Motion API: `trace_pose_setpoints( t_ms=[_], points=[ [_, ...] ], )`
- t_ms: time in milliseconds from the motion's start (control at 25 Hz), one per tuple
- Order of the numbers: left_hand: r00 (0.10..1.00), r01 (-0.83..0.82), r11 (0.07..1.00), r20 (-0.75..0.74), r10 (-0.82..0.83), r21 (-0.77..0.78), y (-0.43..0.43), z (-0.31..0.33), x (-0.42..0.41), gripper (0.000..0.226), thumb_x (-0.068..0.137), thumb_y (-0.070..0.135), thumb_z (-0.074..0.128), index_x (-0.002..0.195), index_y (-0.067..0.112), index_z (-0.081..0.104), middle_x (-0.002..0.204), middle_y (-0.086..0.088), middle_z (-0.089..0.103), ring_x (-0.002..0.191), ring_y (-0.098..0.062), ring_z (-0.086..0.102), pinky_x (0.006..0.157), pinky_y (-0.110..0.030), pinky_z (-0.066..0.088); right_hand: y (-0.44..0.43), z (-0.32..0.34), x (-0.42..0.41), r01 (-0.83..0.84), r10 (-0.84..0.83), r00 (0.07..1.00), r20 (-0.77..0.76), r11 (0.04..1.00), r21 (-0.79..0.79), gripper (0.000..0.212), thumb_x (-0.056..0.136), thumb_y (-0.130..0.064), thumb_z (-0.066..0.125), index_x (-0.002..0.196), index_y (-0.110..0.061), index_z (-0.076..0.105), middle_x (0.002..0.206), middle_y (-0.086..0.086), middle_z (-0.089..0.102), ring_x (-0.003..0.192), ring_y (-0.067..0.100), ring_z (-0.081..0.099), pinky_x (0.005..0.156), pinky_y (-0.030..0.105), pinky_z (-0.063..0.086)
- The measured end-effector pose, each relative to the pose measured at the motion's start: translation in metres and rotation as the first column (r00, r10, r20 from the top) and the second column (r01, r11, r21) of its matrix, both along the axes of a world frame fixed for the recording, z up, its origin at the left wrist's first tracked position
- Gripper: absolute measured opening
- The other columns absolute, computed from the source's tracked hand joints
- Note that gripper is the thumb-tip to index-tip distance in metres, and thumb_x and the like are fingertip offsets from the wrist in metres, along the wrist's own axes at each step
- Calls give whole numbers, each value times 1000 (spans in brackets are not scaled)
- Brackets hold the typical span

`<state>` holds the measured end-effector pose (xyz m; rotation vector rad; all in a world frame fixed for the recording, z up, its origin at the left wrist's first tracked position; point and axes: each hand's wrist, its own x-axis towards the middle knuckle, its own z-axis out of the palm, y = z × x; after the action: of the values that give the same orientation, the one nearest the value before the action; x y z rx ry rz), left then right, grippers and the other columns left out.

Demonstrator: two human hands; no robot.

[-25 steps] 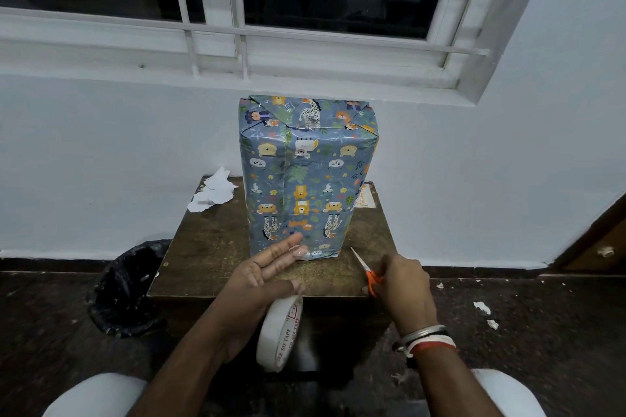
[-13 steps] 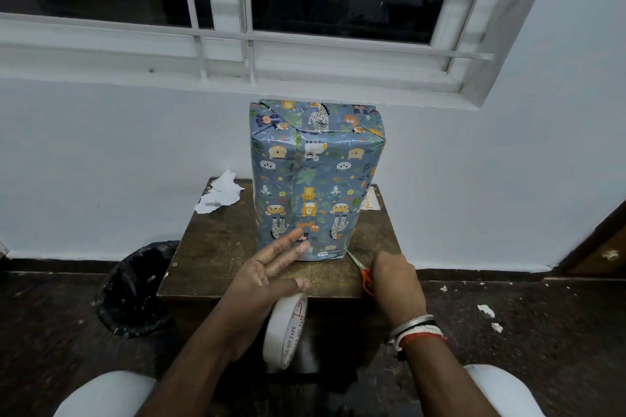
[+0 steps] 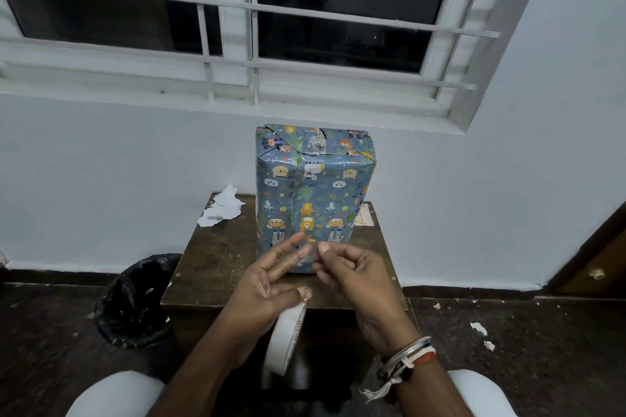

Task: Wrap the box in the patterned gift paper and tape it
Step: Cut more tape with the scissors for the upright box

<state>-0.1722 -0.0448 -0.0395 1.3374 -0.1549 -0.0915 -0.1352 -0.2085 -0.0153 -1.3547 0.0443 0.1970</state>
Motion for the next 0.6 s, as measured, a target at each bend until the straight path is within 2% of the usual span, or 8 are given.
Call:
trace_pose_setpoints(
  t_ms=[40, 120, 240, 280, 360, 440, 600],
  points=[
    [1000, -2, 1000, 13, 1, 9, 0, 3, -2, 80, 85, -16, 69, 144, 34, 52, 143, 10, 62, 73, -11, 62, 83, -29, 53, 1, 6, -2, -9, 9, 1000, 0, 1000, 23, 15, 93, -14, 73, 102, -3, 76, 91, 12, 79, 83, 12, 73, 74, 18, 59],
    [999, -15, 1000, 41, 15, 16, 1, 9, -6, 81, 82, -8, 75, 142, 41, 54, 143, 11, 61, 77, -24, 55, 85, -34, 50, 2, 19, -6, -30, 30, 1000, 2, 998, 61, 17, 89, -10, 76, 103, -1, 75, 93, 15, 79, 82, 13, 74, 74, 19, 60],
    [997, -27, 999, 78, 24, 33, 3, 23, -9, 84, 84, -11, 73, 143, 45, 52, 143, 12, 61, 78, -21, 61, 84, -36, 50, 5, 35, -8, -47, 46, 999, 27, 998, 37, 21, 84, -7, 80, 103, -1, 76, 93, 18, 78, 81, 17, 75, 73, 21, 61],
    [995, -28, 998, 95, 24, 48, 4, 28, -10, 85, 86, -14, 71, 143, 46, 51, 143, 13, 61, 83, -21, 61, 85, -37, 49, 6, 41, -8, -42, 42, 998, 42, 999, 11, 21, 83, -7, 81, 102, -1, 76, 91, 18, 78, 79, 17, 75, 71, 21, 60],
    [989, -47, 996, 146, 36, 73, 6, 40, -12, 86, 87, -14, 69, 139, 52, 52, 143, 16, 61, 95, -27, 51, 87, -40, 47, 8, 55, -7, -25, 28, 996, 83, 999, -35, 18, 82, -5, 82, 98, -2, 76, 86, 18, 78, 76, 18, 74, 69, 24, 60],
    [979, -79, 993, 193, 60, 91, 8, 55, -13, 85, 88, -14, 68, 136, 56, 53, 142, 20, 60, 96, -25, 44, 84, -37, 46, 11, 72, -7, -24, 36, 989, 144, 996, -86, 15, 83, -1, 81, 96, -2, 74, 80, 17, 77, 76, 24, 73, 75, 33, 62],
    [968, -122, 986, 232, 93, 115, 16, 87, -16, 84, 88, -11, 70, 139, 54, 52, 141, 22, 60, 72, -26, 56, 82, -28, 53, 15, 114, -8, -44, 108, 950, 293, 975, -218, 20, 88, -2, 77, 102, -7, 64, 76, 15, 75, 76, 29, 71, 84, 52, 59]
  ],
)
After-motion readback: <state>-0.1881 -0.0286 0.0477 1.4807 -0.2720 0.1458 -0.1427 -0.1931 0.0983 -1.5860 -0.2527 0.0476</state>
